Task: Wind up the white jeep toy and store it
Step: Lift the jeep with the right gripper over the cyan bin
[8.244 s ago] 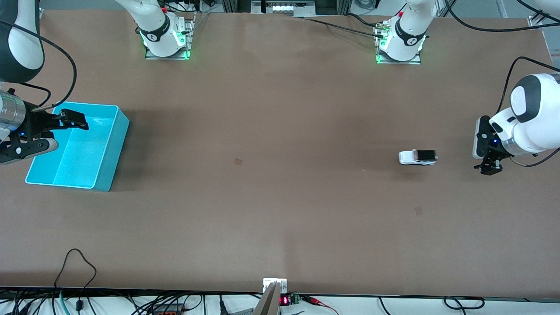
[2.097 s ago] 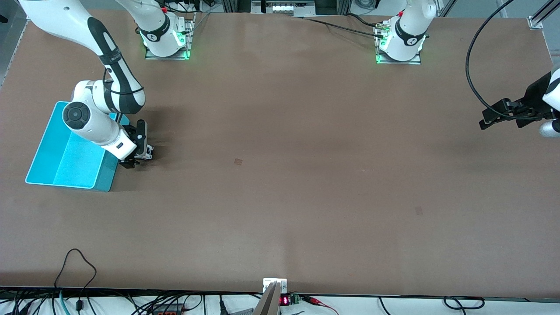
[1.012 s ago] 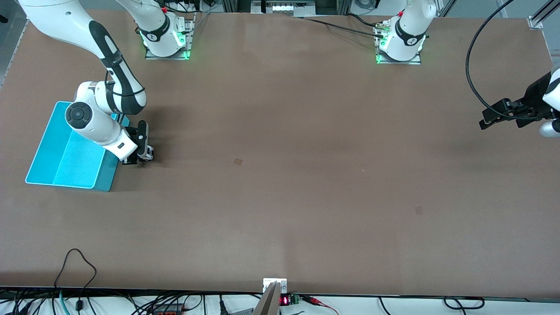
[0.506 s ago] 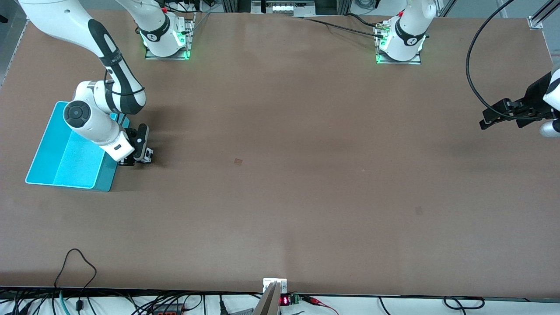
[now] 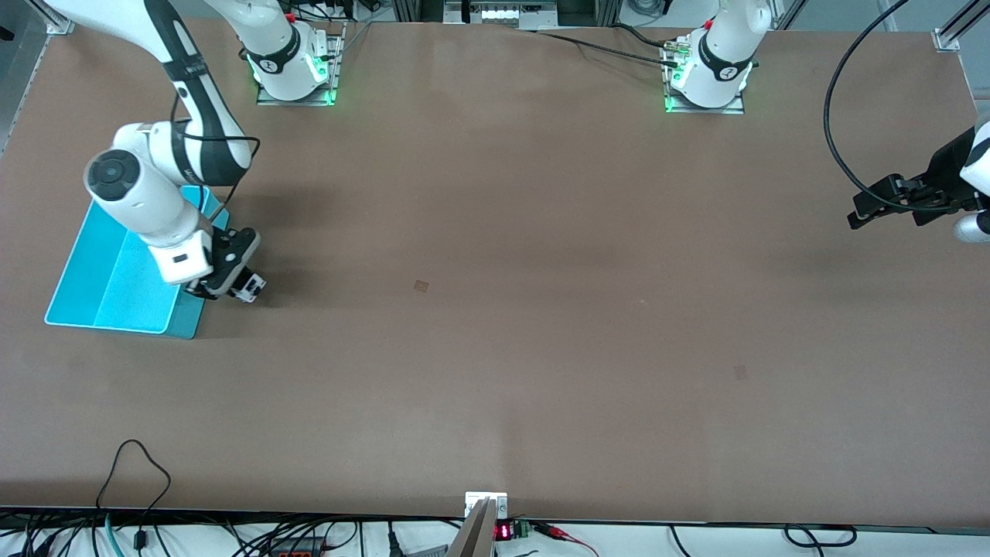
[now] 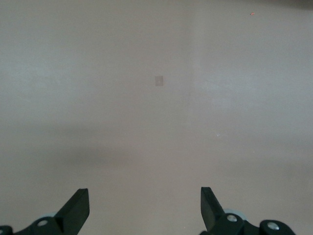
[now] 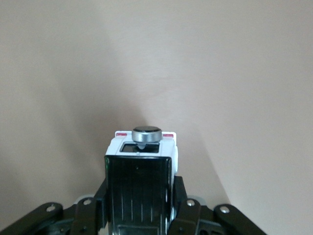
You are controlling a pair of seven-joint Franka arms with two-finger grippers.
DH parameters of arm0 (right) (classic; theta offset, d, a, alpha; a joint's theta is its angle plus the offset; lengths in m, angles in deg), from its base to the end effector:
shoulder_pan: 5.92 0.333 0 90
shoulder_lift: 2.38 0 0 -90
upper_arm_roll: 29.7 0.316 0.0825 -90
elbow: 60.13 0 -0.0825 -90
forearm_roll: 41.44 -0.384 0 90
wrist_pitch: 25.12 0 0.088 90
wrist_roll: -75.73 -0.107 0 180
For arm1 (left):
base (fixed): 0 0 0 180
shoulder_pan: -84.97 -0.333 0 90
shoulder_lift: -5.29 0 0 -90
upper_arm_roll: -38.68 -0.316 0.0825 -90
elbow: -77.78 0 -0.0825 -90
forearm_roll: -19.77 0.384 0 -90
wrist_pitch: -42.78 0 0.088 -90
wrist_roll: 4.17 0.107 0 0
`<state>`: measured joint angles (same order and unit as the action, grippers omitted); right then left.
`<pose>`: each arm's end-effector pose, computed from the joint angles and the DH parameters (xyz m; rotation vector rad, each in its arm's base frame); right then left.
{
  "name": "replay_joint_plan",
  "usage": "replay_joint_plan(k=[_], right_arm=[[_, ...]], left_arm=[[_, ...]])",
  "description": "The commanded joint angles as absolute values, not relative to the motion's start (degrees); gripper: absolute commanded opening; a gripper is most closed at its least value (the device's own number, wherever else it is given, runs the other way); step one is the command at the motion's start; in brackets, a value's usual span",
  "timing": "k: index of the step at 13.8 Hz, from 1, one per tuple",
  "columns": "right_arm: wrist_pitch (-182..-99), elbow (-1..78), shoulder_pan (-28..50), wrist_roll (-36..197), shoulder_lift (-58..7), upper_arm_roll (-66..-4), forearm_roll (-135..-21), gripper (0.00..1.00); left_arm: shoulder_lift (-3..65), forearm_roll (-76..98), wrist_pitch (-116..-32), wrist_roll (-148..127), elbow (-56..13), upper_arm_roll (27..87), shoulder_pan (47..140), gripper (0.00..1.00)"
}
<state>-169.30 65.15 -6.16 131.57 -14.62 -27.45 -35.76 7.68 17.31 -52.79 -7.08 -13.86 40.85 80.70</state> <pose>0.5672 0.0205 0.3008 2.6015 1.5689 0.1207 0.5750 0.0173 0.5961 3.0936 0.1410 0.0412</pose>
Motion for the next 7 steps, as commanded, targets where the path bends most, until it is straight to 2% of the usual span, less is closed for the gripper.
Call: replay_joint_plan(k=[1, 5, 7], right_arm=[[-161.73, 64.06, -7.85, 117.10, -9.69, -26.71, -35.82, 0.00], [-154.77, 63.71, -10.04, 104.40, -5.64, -26.97, -35.82, 0.00], [-151.87, 63.71, -11.19, 101.67, -5.28, -29.06, -35.82, 0.01]], left_arm=[[6.43, 17.13, -52.67, -5.84, -14.68, 40.79, 80.49, 1.00], [6.43, 17.13, -52.58, -5.84, -14.77, 40.79, 80.40, 1.00], [6.43, 17.13, -52.58, -5.84, -14.77, 40.79, 80.40, 1.00]])
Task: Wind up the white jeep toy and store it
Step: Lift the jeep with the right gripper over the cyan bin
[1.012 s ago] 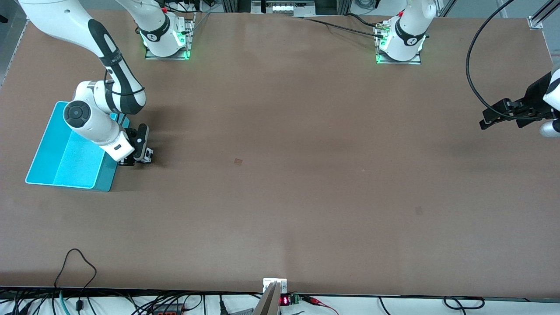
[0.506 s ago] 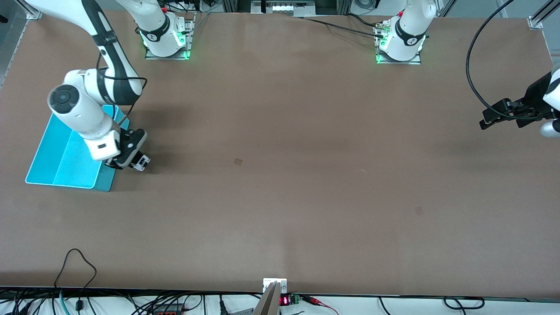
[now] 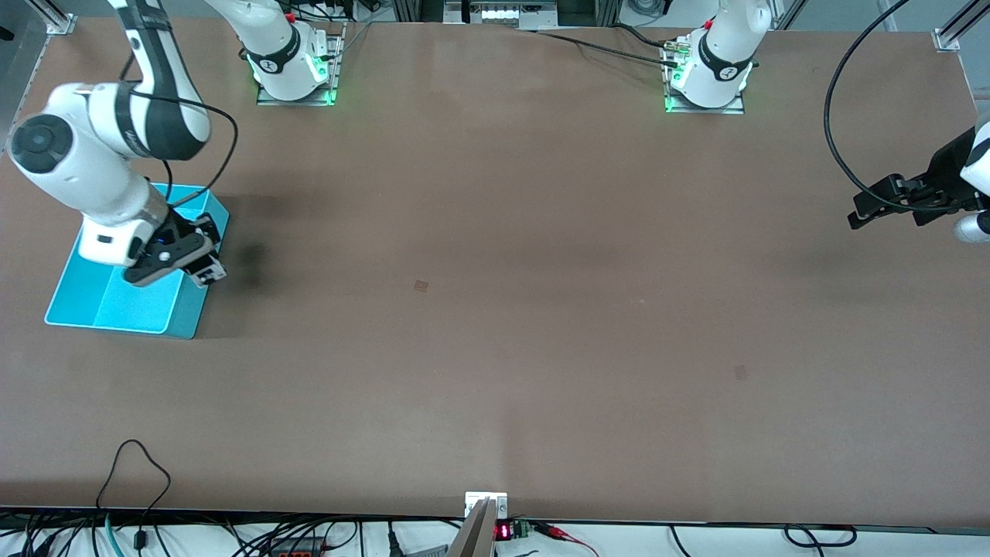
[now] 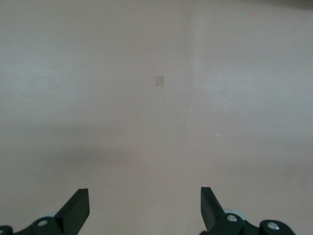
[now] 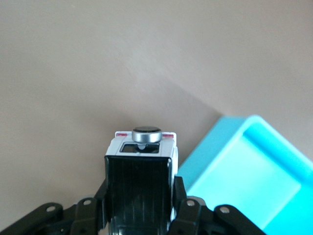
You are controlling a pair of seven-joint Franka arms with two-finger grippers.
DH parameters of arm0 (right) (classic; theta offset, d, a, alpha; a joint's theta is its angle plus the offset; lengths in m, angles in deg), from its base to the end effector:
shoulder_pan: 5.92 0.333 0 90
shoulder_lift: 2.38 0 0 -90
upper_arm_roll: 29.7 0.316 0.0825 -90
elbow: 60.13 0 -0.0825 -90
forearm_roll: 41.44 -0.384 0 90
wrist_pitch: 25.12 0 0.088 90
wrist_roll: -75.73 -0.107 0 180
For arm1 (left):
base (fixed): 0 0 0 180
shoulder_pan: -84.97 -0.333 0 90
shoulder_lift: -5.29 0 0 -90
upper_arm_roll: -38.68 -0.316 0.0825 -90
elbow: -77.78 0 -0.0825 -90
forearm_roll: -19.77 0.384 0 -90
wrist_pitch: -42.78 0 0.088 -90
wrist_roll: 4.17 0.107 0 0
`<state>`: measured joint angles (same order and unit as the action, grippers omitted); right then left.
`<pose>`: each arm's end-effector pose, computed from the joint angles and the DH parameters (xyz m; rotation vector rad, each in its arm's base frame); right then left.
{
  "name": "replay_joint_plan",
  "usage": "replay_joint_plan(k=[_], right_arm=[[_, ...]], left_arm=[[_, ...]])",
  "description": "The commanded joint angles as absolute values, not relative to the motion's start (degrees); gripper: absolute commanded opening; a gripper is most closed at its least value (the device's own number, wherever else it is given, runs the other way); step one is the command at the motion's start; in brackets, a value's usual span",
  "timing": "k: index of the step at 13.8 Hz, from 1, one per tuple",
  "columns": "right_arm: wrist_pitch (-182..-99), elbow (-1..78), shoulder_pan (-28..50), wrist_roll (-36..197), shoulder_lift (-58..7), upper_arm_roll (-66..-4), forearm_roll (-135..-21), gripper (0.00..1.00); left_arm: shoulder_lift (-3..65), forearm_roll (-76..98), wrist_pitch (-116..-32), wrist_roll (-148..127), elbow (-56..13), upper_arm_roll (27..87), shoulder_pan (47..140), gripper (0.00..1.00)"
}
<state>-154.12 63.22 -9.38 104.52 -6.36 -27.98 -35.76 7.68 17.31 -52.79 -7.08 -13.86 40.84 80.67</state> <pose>0.5504 -0.0196 0.3710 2.9525 0.8065 0.0126 0.5750 0.0177 0.5961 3.0935 0.1421 0.0412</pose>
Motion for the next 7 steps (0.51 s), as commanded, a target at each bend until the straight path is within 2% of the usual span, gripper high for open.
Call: replay_joint_plan(k=[1, 7], right_arm=[[-151.25, 63.71, -11.19, 100.79, -5.28, -30.47, -35.82, 0.01], [-152.12, 63.80, -9.70, 98.32, -7.65, -40.57, -35.73, 0.01]], left_arm=[[6.43, 17.13, -52.58, -5.84, -14.77, 40.79, 80.40, 1.00], [6.43, 17.13, -52.76, -5.84, -14.68, 40.79, 80.49, 1.00]])
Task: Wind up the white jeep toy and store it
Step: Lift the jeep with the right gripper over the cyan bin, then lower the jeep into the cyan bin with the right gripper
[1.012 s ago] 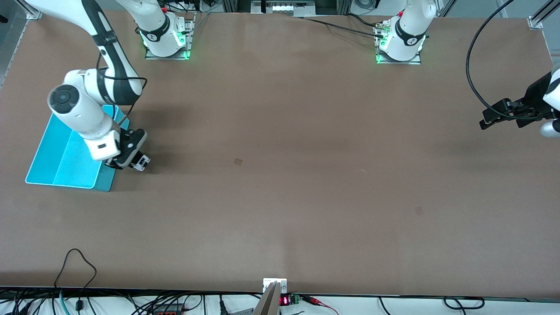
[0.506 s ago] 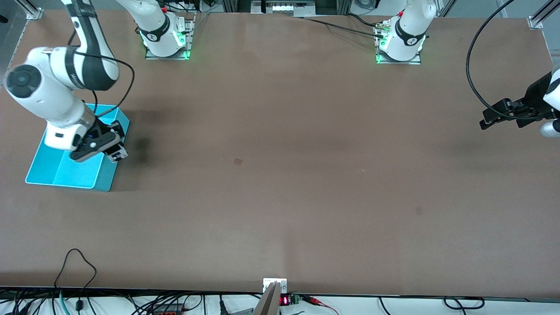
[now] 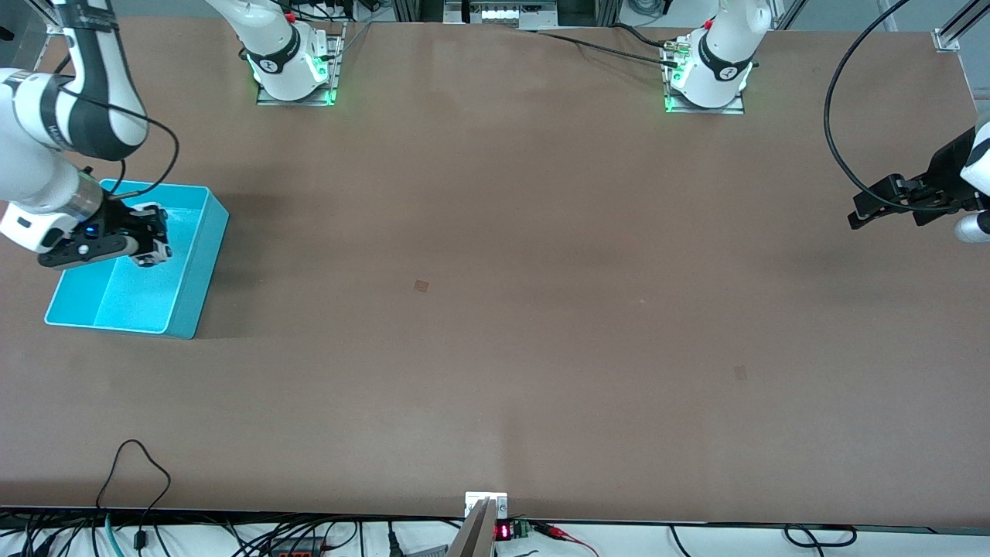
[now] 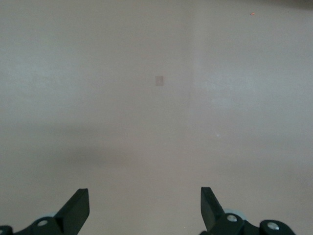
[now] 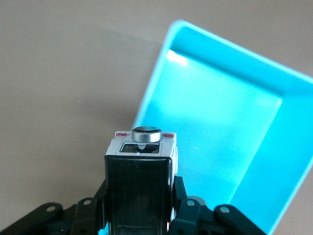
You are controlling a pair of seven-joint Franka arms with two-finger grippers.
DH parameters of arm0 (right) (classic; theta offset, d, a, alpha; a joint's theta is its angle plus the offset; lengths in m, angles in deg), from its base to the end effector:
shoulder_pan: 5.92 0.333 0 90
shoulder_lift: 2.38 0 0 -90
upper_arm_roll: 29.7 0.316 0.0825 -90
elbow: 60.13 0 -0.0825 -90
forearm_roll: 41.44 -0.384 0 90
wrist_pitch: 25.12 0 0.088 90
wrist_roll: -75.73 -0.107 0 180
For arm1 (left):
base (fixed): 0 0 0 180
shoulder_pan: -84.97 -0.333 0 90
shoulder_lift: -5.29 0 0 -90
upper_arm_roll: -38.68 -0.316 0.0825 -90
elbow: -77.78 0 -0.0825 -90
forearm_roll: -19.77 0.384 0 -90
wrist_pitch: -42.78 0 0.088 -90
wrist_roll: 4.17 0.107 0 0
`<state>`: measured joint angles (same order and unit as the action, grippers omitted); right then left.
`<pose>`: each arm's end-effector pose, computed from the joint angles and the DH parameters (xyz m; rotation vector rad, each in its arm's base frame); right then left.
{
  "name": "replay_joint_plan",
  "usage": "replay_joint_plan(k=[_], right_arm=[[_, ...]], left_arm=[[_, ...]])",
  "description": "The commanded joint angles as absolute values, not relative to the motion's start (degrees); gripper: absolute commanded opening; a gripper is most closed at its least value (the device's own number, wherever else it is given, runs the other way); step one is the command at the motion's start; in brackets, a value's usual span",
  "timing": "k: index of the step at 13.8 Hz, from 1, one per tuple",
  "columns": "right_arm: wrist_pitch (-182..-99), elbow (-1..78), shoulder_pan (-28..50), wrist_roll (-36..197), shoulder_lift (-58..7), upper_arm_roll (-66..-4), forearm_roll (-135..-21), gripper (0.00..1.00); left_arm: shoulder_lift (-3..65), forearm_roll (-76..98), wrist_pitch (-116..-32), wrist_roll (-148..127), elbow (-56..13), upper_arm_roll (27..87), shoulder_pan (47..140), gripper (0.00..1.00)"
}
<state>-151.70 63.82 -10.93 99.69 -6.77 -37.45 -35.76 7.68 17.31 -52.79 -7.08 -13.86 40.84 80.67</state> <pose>0.5295 -0.1228 0.3591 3.0403 0.3913 -0.0871 0.5750 0.0177 0.5961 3.0935 0.1421 0.0412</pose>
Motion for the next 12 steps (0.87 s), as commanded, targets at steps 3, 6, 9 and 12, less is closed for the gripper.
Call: replay_joint_plan(k=[3, 6, 9, 12], right_arm=[[-155.19, 63.80, -9.43, 98.67, -10.46, -44.10, -35.90, 0.01], [-156.86, 63.88, -9.78, 98.76, -12.92, -44.28, -38.35, 0.01], [-160.64, 64.32, -10.05, 98.76, -15.82, -44.28, -38.45, 0.01], [-163.45, 64.76, -10.48, 99.37, -18.02, -44.28, -38.36, 0.01]], left_arm=[[6.34, 17.22, -53.20, -5.84, -14.68, 41.14, 80.58, 1.00], [6.43, 17.40, -53.73, -5.84, -14.77, 41.14, 80.76, 1.00], [6.43, 17.40, -53.46, -5.84, -14.68, 41.14, 80.58, 1.00], [6.52, 17.14, -53.46, -5.76, -14.68, 41.14, 80.58, 1.00]])
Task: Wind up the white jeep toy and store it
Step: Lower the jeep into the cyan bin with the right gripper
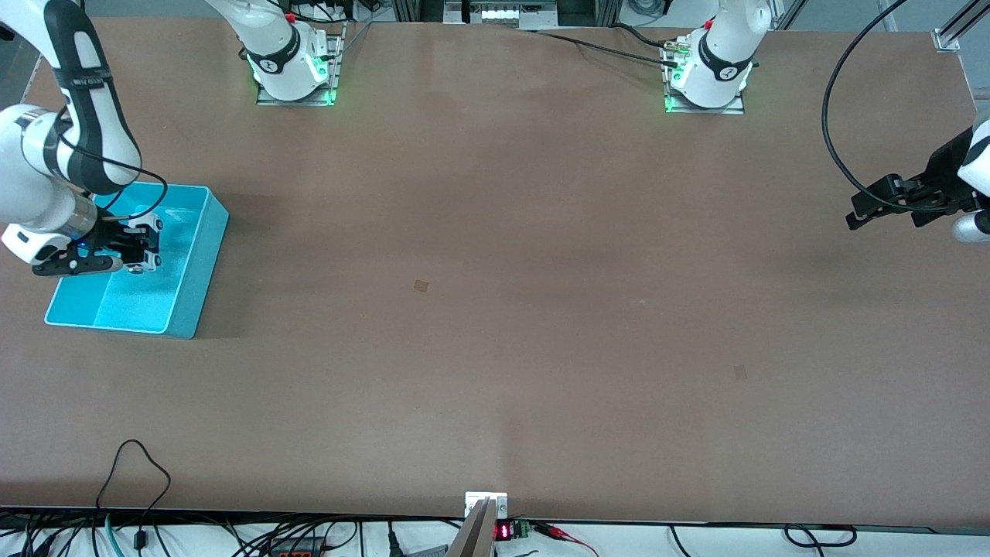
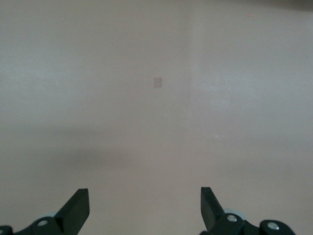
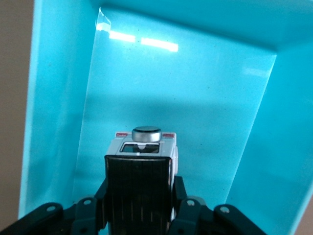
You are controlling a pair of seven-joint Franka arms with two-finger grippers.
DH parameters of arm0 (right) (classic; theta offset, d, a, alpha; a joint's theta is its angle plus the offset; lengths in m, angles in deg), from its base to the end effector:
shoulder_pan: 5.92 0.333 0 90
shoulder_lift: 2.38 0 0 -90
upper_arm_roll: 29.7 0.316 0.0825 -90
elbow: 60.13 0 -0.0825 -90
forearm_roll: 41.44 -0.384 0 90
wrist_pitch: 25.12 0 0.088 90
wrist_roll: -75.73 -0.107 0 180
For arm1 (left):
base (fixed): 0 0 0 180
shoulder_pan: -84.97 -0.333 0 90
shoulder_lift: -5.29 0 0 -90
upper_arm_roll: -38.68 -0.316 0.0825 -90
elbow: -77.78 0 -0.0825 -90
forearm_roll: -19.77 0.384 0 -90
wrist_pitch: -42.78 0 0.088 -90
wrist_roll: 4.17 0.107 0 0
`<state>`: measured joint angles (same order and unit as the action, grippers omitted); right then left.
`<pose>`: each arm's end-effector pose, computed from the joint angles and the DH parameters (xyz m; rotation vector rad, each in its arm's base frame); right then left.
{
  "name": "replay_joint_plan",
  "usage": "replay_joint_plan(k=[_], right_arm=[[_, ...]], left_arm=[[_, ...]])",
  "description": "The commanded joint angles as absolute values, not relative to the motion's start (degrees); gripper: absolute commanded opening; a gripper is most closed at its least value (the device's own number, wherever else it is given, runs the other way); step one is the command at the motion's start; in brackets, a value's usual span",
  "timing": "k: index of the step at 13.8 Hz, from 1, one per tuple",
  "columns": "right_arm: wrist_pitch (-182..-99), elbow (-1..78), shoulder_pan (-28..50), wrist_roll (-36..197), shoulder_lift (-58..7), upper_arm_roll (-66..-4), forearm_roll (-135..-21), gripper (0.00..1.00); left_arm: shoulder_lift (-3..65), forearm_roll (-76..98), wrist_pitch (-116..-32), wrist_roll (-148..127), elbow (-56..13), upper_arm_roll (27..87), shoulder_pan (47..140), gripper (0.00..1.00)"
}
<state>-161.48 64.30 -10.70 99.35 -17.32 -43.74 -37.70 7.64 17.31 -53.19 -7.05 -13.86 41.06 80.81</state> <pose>0.5268 -0.1796 0.2722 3.0489 0.2117 -0.1249 0.5757 0.0142 0.5972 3.0935 0.1317 0.0529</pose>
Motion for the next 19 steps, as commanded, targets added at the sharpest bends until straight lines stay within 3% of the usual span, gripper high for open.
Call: replay_joint_plan(k=[1, 19], right_arm=[[-165.03, 65.20, -10.83, 99.46, -18.63, -44.28, -38.28, 0.01], [-168.12, 66.26, -12.68, 99.29, -25.05, -43.67, -40.82, 0.02]], left_arm=[[6.52, 17.22, -53.46, -5.84, -14.68, 41.14, 80.58, 1.00], [6.69, 17.13, -53.55, -6.28, -14.86, 39.91, 81.28, 1.00]])
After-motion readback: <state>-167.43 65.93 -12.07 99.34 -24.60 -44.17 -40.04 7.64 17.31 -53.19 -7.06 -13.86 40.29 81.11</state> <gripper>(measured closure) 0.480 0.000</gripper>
